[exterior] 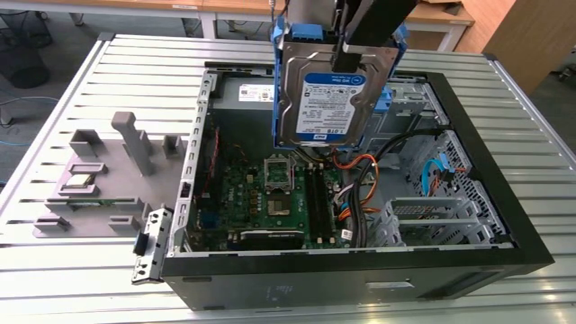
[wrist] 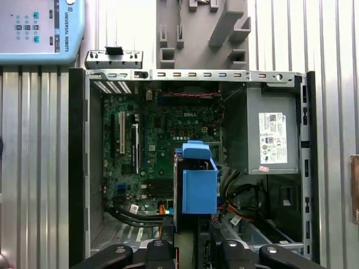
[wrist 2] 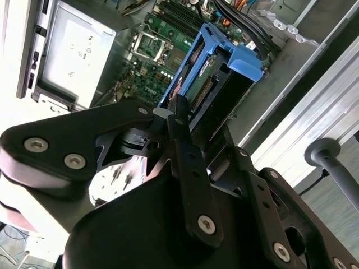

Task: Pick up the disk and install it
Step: 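Pick up the disk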

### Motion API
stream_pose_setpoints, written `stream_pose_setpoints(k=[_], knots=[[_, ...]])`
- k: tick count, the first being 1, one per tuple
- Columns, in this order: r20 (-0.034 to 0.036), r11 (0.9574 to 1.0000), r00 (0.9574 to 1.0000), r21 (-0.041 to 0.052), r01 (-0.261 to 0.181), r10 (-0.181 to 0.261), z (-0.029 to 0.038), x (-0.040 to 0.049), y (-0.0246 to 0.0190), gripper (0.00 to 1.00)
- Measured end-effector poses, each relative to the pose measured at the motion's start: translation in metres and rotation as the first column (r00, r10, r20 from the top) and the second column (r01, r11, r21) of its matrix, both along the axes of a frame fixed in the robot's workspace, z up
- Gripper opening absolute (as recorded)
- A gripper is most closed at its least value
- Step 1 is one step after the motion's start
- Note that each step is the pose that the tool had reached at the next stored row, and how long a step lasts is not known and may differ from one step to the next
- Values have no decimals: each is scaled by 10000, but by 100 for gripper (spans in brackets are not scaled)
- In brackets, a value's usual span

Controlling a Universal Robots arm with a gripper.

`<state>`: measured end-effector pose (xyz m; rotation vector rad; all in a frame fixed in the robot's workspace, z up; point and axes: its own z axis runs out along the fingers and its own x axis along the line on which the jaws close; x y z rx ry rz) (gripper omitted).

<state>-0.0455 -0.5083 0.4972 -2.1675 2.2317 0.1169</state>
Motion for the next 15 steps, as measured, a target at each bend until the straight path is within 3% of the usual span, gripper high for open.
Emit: stream_pose_setpoints(k=[12,15], knots=[[0,10000,10000,1,-1,1,-1,0,-177,35],[0,10000,10000,-1,2,-2,0,-1,-183,35]])
